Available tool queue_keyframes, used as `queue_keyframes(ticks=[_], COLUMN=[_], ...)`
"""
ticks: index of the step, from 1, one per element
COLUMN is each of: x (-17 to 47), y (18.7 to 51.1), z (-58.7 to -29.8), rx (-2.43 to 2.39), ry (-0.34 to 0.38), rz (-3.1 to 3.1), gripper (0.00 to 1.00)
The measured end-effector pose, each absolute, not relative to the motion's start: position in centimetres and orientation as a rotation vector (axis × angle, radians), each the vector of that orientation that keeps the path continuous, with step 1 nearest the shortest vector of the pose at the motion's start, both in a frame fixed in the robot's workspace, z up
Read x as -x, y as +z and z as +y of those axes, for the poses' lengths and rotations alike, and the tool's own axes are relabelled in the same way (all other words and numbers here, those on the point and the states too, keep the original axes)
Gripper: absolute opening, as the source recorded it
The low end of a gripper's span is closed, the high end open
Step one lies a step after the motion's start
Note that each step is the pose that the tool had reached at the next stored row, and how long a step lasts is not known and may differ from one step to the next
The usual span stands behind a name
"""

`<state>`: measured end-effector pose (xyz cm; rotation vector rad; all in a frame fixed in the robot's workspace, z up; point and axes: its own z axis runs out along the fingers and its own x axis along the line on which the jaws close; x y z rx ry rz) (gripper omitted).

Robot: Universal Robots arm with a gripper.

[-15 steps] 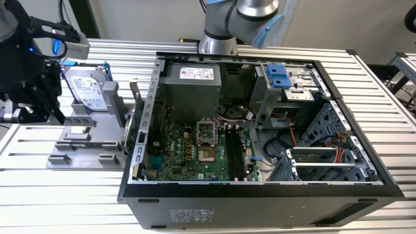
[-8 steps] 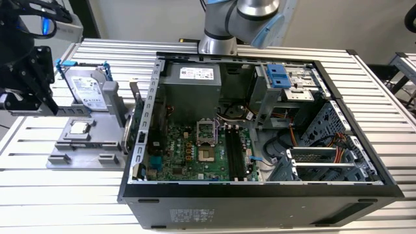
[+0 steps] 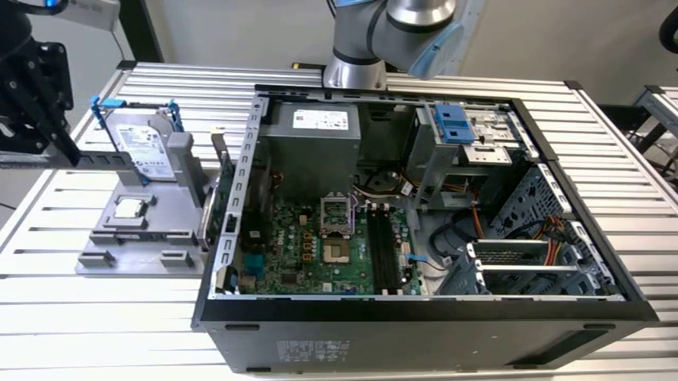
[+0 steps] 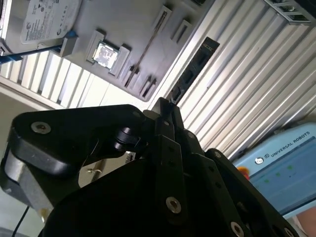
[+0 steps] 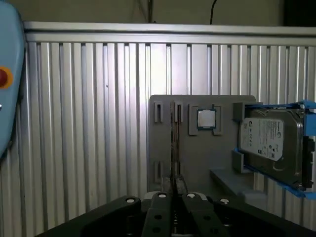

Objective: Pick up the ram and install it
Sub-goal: 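Pick up the ram and move it above insertion slot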

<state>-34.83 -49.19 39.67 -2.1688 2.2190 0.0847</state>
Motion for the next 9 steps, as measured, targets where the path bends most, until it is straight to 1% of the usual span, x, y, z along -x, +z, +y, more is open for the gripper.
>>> queue_keyframes(ticks=[4, 9], x=[34.8, 34.8], y=[41.4, 41.5], z=[-49.2, -49.2], rx=[2.169, 2.169], ry=[0.085, 0.085], rz=[2.219, 2.219], gripper=[0.0, 0.0])
